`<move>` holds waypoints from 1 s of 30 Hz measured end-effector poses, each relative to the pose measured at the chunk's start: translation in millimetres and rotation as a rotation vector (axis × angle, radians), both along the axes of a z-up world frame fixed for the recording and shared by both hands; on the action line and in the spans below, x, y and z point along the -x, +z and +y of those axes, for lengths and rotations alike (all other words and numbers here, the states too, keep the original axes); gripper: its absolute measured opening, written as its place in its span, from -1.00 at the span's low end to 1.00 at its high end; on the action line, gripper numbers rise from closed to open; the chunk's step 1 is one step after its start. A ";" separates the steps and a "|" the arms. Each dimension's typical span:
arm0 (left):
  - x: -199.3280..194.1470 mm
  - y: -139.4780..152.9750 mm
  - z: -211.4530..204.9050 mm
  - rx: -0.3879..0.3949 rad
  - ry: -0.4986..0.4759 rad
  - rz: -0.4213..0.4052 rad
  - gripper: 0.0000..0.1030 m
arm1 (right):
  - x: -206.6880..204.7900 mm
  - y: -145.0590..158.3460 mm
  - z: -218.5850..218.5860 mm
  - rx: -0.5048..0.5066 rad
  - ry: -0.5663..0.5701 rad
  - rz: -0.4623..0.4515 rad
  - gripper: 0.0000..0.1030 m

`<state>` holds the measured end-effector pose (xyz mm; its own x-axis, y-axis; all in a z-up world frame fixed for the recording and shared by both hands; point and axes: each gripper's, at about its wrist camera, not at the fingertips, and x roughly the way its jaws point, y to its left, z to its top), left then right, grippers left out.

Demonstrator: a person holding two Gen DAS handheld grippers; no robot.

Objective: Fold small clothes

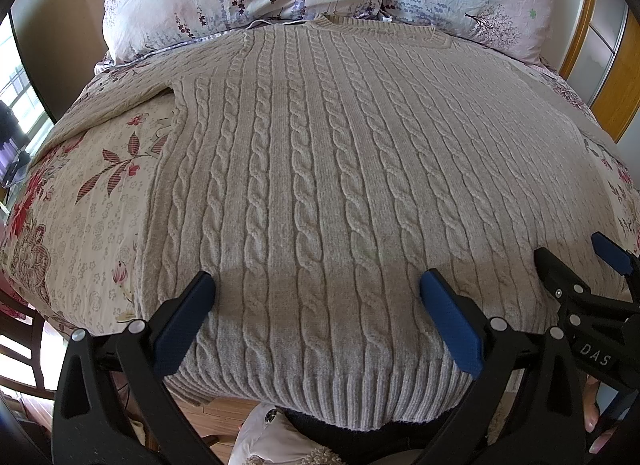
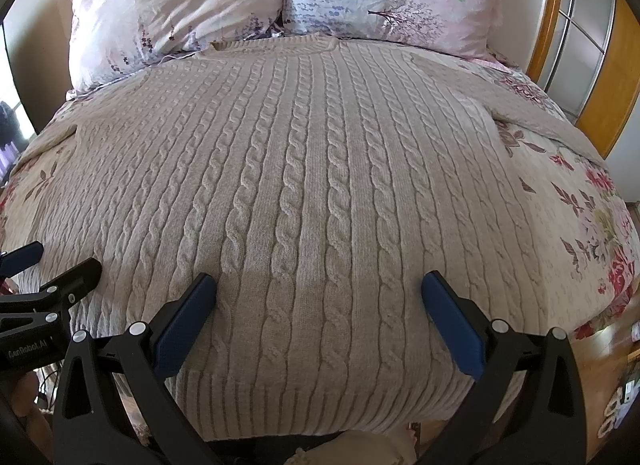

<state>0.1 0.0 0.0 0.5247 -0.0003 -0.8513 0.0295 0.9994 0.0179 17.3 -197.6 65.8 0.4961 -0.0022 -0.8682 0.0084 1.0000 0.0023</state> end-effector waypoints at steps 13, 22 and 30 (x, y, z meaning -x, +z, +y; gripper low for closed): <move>0.1 0.1 -0.1 -0.001 -0.001 -0.002 0.97 | 0.0 -1.7 0.5 -0.011 0.057 -0.040 0.97; -3.4 2.1 -0.6 -0.001 -0.015 -0.016 0.97 | -3.6 -3.4 -5.7 -0.038 0.105 -0.107 0.97; -33.7 6.5 8.3 0.056 -0.076 -0.061 0.97 | -53.4 18.5 -108.1 -0.226 -0.161 -0.108 0.97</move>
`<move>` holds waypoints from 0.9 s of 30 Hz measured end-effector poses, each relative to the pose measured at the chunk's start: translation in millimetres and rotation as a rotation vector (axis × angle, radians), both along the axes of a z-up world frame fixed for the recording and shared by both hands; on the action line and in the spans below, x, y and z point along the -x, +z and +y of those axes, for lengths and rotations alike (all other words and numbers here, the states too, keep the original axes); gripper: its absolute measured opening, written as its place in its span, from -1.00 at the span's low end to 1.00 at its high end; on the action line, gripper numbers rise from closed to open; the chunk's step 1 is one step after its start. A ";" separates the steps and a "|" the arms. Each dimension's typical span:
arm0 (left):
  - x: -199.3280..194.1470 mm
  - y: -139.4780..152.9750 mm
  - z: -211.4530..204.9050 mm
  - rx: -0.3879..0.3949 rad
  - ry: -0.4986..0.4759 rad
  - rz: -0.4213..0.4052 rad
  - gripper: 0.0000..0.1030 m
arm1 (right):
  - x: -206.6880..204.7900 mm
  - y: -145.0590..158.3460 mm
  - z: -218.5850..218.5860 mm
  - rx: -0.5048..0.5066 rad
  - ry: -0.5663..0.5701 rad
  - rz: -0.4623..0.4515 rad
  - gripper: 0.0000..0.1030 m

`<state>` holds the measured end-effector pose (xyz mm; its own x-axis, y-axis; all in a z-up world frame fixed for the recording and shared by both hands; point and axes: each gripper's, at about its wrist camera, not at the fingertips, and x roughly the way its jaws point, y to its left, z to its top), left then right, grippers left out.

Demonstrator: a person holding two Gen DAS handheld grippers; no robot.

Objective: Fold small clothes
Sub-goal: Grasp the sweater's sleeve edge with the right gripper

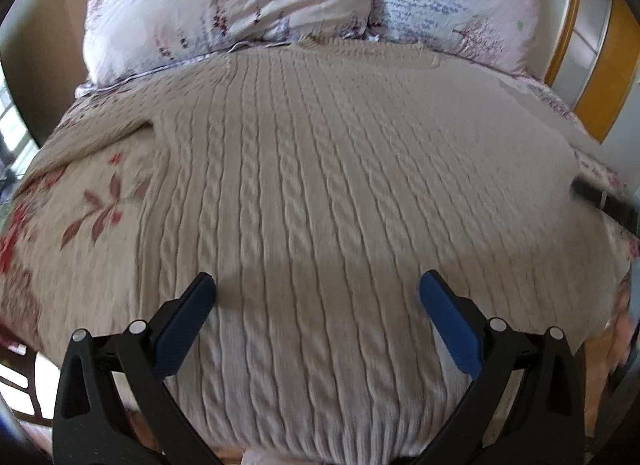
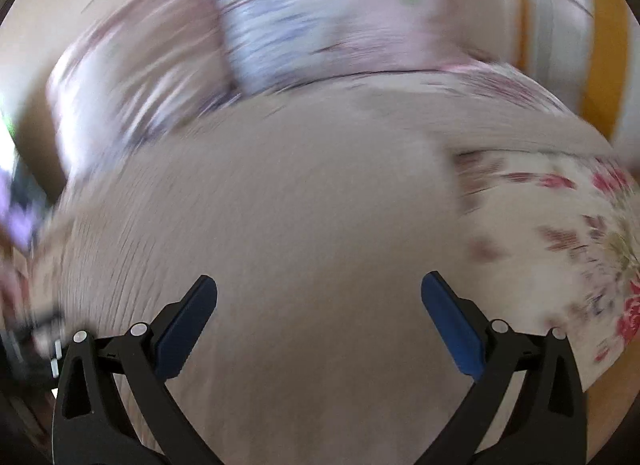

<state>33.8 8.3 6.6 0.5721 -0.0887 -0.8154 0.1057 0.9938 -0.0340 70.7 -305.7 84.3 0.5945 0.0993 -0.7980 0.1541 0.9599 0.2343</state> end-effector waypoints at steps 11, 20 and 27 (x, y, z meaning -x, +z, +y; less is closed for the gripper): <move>-58.5 12.0 13.7 0.079 -0.030 -0.023 0.97 | -59.3 -33.9 -199.9 -0.411 -0.555 0.080 0.25; -102.0 14.7 33.6 0.140 0.009 0.059 0.97 | -70.6 -41.8 -255.4 -0.466 -0.707 0.035 -0.27; -122.4 22.4 41.8 0.134 0.009 0.030 0.97 | -63.7 -44.4 -276.8 -0.439 -0.776 0.026 -0.72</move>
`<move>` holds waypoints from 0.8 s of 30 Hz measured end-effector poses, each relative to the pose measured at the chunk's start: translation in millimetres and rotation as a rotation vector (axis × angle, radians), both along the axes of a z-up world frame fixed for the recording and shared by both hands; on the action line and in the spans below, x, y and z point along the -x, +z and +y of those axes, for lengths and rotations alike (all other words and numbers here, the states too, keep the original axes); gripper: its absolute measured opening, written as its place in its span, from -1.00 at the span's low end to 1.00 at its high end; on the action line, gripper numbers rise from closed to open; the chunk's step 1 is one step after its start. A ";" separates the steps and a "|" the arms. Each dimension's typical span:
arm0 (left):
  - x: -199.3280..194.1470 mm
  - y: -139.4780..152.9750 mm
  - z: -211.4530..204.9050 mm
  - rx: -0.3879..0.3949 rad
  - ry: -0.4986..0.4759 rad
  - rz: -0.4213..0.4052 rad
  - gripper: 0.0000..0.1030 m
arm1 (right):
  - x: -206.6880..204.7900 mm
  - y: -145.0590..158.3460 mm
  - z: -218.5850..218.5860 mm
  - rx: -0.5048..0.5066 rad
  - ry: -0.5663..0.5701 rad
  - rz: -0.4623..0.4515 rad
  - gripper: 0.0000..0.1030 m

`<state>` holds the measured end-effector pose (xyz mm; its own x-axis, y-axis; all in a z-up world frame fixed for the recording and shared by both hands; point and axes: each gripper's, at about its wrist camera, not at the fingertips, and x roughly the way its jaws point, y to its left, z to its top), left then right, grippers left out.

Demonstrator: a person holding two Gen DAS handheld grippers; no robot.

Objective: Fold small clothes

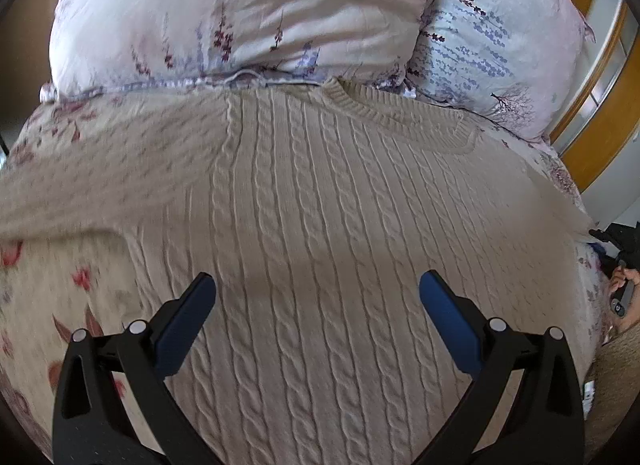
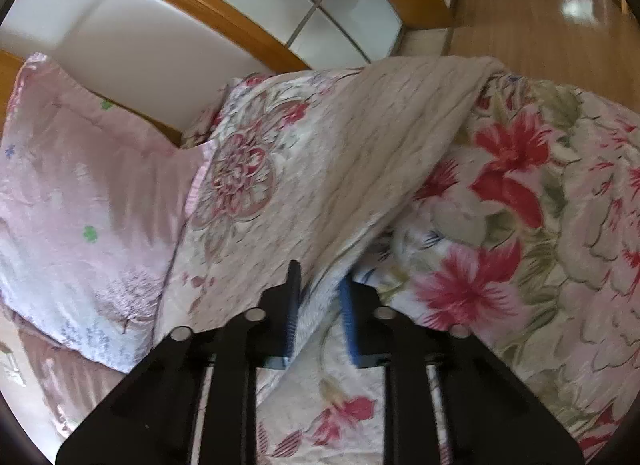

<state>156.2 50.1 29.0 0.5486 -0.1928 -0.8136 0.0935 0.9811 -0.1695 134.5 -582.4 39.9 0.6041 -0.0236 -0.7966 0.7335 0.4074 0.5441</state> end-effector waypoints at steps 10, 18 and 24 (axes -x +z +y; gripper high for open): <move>-18.6 11.1 1.4 -0.063 0.010 -0.065 0.97 | -37.2 66.4 67.0 0.312 0.208 -0.059 -0.80; -18.2 18.9 7.0 0.123 0.000 -0.157 0.97 | -85.8 85.5 216.5 0.240 0.670 -0.228 -0.80; -17.3 17.5 -5.0 0.152 -0.049 -0.153 0.97 | -100.8 14.3 308.2 0.115 0.929 -0.039 -0.79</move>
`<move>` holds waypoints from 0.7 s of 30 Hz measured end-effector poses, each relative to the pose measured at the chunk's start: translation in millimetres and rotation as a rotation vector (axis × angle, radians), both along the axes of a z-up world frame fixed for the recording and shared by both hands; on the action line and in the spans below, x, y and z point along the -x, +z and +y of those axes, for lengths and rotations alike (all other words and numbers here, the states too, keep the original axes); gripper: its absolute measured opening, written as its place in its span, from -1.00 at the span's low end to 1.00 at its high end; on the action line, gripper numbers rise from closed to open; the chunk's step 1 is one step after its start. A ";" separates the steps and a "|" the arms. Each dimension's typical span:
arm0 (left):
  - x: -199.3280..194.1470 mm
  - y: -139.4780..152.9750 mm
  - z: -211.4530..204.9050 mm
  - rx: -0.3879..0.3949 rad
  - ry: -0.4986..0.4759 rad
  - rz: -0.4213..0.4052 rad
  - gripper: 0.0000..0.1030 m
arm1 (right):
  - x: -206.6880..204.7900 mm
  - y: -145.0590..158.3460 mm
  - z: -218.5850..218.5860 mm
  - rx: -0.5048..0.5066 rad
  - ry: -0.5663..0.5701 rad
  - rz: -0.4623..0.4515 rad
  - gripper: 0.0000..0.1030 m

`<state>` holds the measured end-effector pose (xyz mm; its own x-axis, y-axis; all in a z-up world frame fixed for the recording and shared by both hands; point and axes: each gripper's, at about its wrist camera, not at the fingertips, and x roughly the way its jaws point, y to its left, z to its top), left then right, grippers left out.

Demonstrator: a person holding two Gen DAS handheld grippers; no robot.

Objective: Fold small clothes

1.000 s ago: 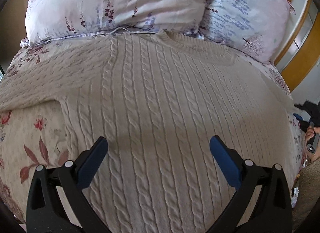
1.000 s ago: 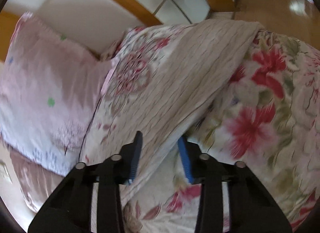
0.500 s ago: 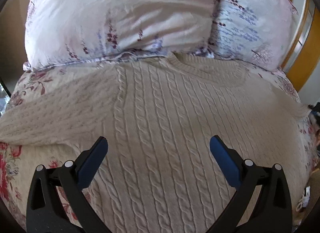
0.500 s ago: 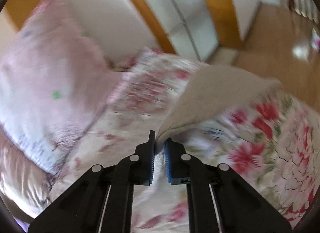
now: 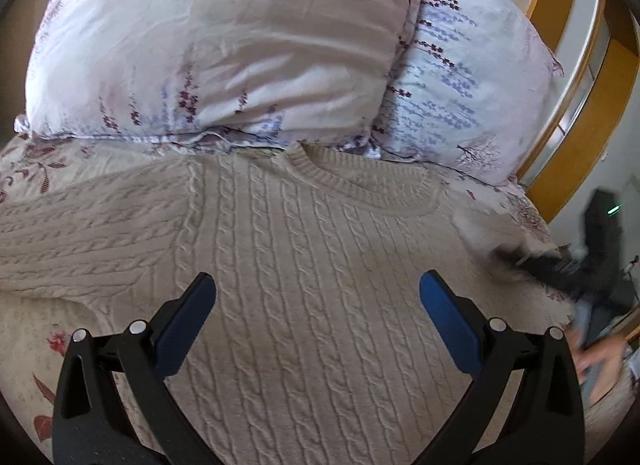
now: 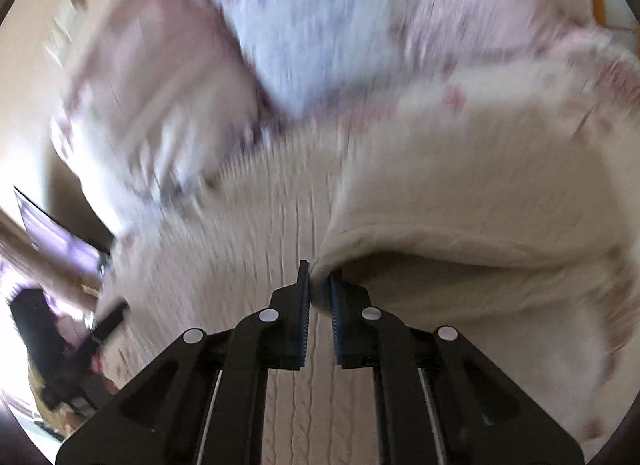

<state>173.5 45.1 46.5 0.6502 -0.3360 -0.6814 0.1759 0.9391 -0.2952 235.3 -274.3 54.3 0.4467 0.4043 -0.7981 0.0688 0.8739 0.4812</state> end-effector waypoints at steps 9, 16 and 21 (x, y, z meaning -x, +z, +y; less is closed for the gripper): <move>-9.2 -7.9 4.1 0.149 -0.048 0.092 0.97 | 13.9 6.6 -43.0 -0.118 -0.215 0.016 0.03; -9.9 -11.7 11.1 0.208 -0.053 0.113 0.95 | 4.9 11.5 -85.4 0.006 -0.449 0.023 -0.56; -13.0 -14.1 22.2 0.264 -0.036 0.125 0.81 | -9.5 52.9 -49.5 0.177 -0.355 -0.136 -0.73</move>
<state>186.4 67.2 32.4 0.5511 -0.5338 -0.6413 0.1546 0.8206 -0.5502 244.8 -323.8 107.1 0.6398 0.0683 -0.7655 0.3265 0.8776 0.3511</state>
